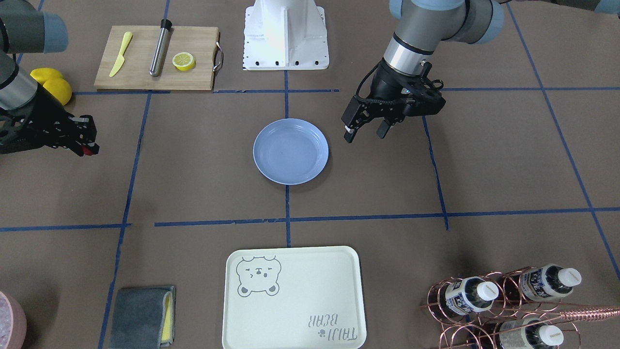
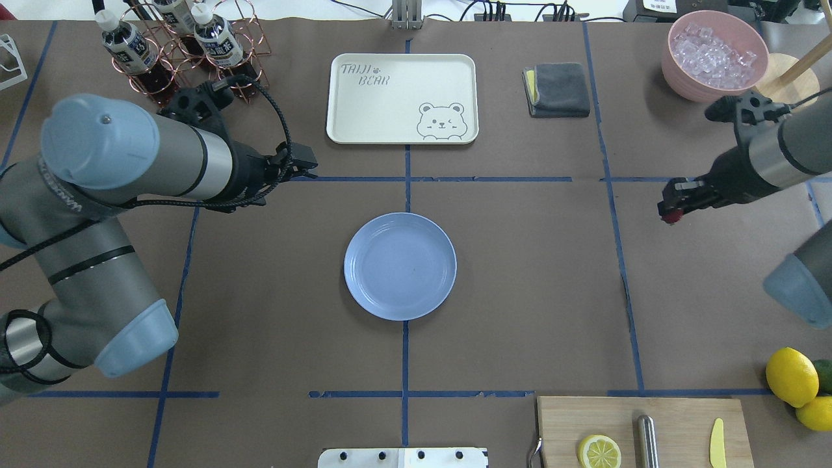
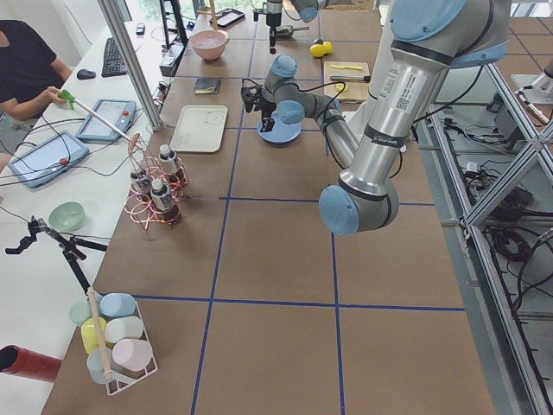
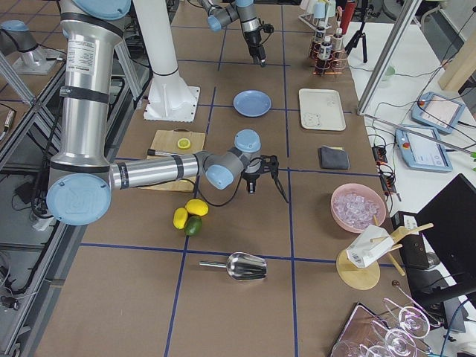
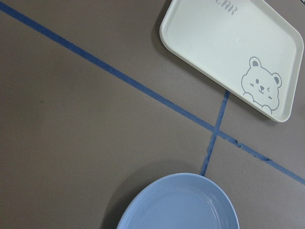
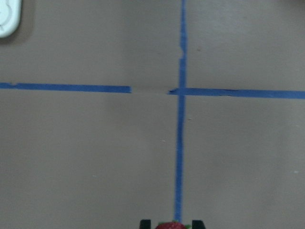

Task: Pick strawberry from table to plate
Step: 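Carry the strawberry with the right gripper over the plate while the left arm withdraws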

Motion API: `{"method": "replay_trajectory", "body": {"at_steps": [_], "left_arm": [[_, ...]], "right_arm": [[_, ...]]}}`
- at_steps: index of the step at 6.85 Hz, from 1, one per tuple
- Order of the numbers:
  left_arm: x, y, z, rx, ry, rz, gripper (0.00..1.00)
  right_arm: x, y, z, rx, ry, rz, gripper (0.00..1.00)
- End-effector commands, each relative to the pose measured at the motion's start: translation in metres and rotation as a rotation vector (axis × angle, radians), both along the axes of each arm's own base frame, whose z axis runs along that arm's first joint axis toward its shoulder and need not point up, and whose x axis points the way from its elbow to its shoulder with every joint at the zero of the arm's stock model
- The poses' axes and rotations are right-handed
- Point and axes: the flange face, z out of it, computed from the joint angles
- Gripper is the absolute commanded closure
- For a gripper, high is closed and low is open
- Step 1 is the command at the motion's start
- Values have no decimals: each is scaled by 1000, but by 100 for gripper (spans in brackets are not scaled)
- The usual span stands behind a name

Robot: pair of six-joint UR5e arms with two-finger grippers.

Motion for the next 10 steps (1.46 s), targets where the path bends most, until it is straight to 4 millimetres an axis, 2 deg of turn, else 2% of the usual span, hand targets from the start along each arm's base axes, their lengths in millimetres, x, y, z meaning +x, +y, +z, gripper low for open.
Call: {"method": "replay_trajectory", "body": {"at_steps": [1, 2, 3, 4, 5, 6, 7, 8, 9, 10], "left_arm": [[-24, -18, 22, 67, -179, 80, 0], [-37, -29, 29, 103, -231, 100, 0], [-40, -28, 47, 132, -275, 139, 0], [-63, -39, 62, 179, -326, 162, 0], [-87, -46, 82, 192, -345, 210, 0], [-113, -53, 100, 228, -379, 250, 0], [-136, -58, 117, 250, -412, 273, 0], [-145, -60, 123, 257, -425, 275, 0], [-146, -61, 123, 257, -426, 274, 0], [-148, -62, 124, 278, -437, 291, 0]], "right_arm": [[-104, -1, -130, -91, -33, -22, 100], [-151, 9, -165, -123, -46, -2, 100], [-196, 17, -188, -115, -32, 16, 100], [-249, 32, -203, -79, 2, 8, 100], [-299, 48, -205, -84, 47, 16, 100], [-326, 59, -202, -61, 84, 30, 100], [-342, 58, -203, -56, 102, 26, 100], [-360, 50, -208, -53, 110, 32, 100], [-373, 49, -195, -52, 104, 30, 100], [-373, 48, -194, -53, 105, 30, 100]]}}
